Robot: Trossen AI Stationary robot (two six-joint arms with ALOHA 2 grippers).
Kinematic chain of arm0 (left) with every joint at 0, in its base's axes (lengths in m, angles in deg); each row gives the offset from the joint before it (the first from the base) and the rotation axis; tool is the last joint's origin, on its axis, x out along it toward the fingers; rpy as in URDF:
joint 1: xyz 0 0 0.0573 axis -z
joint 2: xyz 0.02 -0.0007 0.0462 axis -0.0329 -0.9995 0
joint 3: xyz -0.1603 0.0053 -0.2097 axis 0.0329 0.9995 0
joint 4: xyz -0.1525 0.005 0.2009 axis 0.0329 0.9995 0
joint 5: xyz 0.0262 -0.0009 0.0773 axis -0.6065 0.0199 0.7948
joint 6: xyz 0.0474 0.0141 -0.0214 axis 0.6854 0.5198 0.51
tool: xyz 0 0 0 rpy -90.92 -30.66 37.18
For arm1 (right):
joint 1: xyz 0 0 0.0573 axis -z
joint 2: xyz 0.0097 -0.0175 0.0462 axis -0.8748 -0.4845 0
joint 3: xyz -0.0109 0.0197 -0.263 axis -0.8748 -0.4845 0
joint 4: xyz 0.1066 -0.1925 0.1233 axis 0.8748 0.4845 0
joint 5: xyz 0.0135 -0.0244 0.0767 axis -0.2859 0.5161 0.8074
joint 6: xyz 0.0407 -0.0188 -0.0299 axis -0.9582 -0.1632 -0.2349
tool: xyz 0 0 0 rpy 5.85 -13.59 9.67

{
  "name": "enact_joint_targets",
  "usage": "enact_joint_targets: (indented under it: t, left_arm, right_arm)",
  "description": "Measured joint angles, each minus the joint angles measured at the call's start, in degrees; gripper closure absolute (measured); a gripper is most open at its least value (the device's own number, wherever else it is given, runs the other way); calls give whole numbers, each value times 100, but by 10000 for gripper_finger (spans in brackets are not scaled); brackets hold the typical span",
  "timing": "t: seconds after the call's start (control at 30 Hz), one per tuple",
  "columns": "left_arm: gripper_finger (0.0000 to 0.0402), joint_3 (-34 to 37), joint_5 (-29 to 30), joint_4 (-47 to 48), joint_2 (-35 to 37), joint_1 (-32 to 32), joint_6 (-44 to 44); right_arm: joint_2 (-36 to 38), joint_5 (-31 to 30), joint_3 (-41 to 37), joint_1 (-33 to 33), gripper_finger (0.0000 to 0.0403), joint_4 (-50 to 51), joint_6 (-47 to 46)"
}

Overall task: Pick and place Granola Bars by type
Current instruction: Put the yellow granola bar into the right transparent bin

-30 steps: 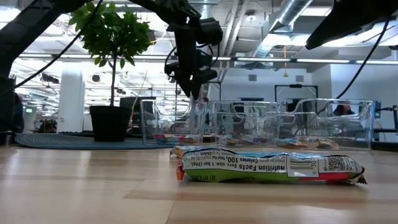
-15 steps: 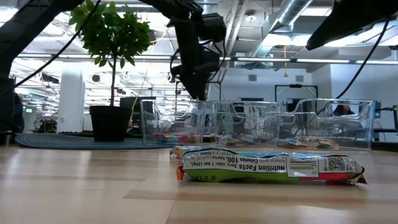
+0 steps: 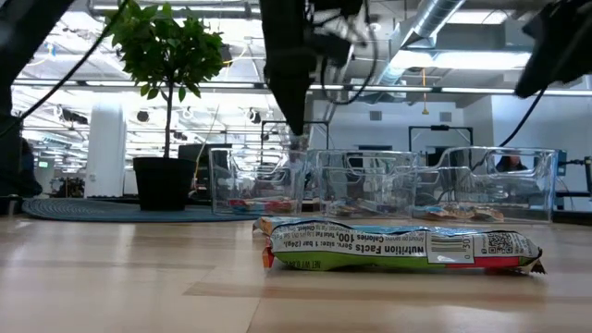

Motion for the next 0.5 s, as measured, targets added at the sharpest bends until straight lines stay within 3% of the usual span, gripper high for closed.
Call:
enact_joint_targets:
  t: [0.23, 0.5]
  left_arm:
    - [223, 72, 257, -113, 5, 1178, 36]
    - [223, 564, 518, -687, -15, 2208, -356]
  right_arm:
    - [-128, 222, 7, -611, 138, -384, -156]
    - [-922, 478, 4, -1061, 138, -703, -242]
